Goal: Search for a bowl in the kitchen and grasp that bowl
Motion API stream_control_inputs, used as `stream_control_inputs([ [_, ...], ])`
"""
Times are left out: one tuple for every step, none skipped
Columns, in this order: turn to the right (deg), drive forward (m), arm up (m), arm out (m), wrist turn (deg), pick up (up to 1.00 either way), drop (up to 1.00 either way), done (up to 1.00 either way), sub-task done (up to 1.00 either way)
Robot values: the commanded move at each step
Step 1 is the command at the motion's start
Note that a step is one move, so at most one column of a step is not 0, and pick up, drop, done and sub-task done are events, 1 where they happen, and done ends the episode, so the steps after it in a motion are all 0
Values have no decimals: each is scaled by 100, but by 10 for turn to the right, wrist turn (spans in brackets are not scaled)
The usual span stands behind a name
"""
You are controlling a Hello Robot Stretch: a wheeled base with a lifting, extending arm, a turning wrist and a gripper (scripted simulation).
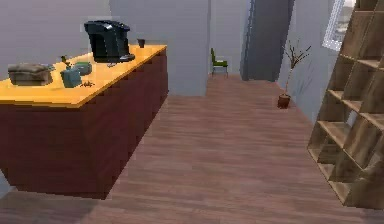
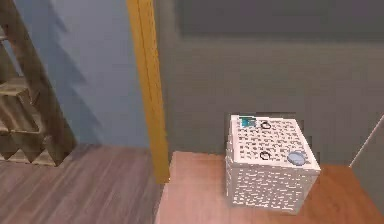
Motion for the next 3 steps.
stream_control_inputs([
  [0, 100, 0, 0, 0, 0, 0, 0, 0],
  [-420, 0, 0, 0, 0, 0, 0, 0, 0],
  [0, 5, 0, 0, 0, 0, 0, 0, 0],
])
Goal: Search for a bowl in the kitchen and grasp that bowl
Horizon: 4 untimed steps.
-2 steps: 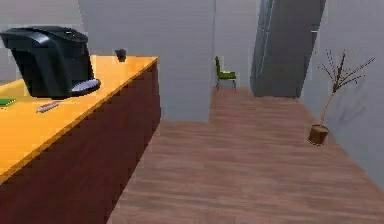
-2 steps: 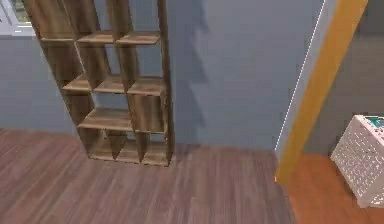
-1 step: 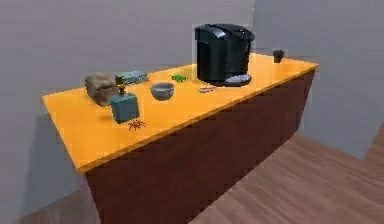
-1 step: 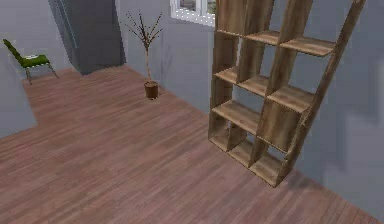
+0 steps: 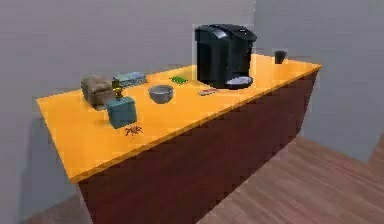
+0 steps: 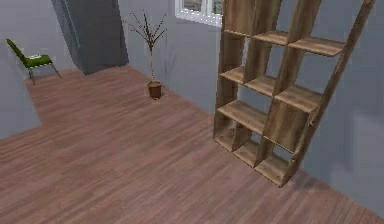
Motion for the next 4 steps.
stream_control_inputs([
  [-450, 0, 0, 0, 0, 0, 0, 0, 0],
  [-450, 0, 0, 0, 0, 0, 0, 0, 0],
  [450, 0, 0, 0, 0, 0, 0, 0, 0],
  [450, 0, 0, 0, 0, 0, 0, 0, 0],
])
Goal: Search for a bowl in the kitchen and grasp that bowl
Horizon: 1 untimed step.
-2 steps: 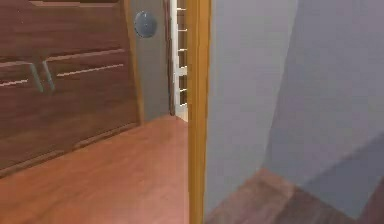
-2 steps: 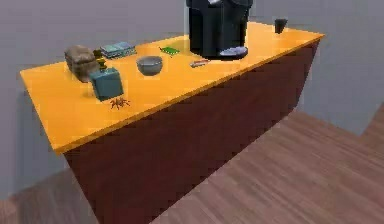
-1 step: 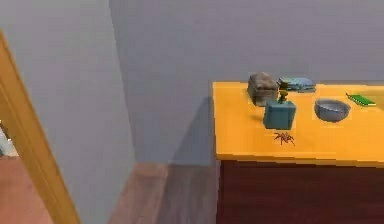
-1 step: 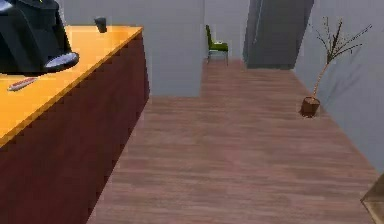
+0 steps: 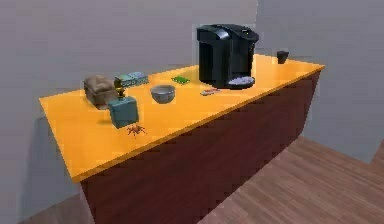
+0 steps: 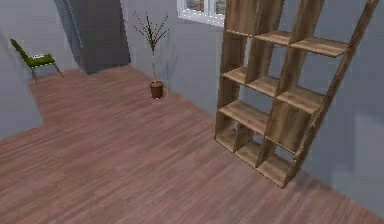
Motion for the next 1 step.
stream_control_inputs([
  [60, 0, 0, 0, 0, 0, 0, 0, 0],
])
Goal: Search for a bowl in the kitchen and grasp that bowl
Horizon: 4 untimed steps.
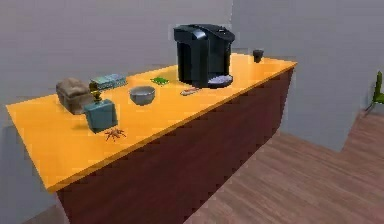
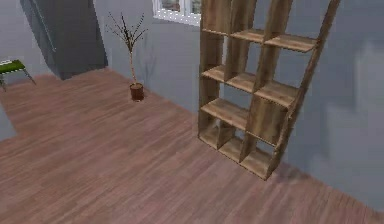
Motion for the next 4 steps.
stream_control_inputs([
  [0, 65, 0, 0, 0, 0, 0, 0, 0],
  [-450, 0, 0, 0, 0, 0, 0, 0, 0],
  [-450, 0, 0, 0, 0, 0, 0, 0, 0],
  [-240, 0, 0, 0, 0, 0, 0, 0, 0],
])
